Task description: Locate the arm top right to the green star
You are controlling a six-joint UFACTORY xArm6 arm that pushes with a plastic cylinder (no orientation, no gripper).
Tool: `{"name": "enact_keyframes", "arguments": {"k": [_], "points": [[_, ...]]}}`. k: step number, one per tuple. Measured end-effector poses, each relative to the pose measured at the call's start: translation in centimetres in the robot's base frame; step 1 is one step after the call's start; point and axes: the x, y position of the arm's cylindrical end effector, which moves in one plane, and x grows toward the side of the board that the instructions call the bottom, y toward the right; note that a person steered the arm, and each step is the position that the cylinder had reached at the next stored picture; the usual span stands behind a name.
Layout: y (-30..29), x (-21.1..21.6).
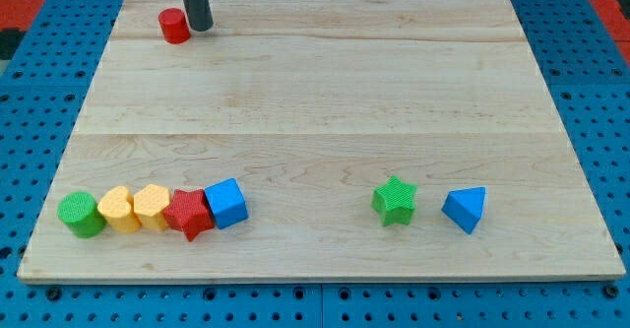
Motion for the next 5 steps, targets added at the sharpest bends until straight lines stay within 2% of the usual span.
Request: {"name": "enact_keyframes", "arguments": {"k": [2, 3, 4, 5], "points": [[-2.0, 1.2], [-4.8, 1.2], [-1.6, 1.7], [3.7, 5.5]]}}
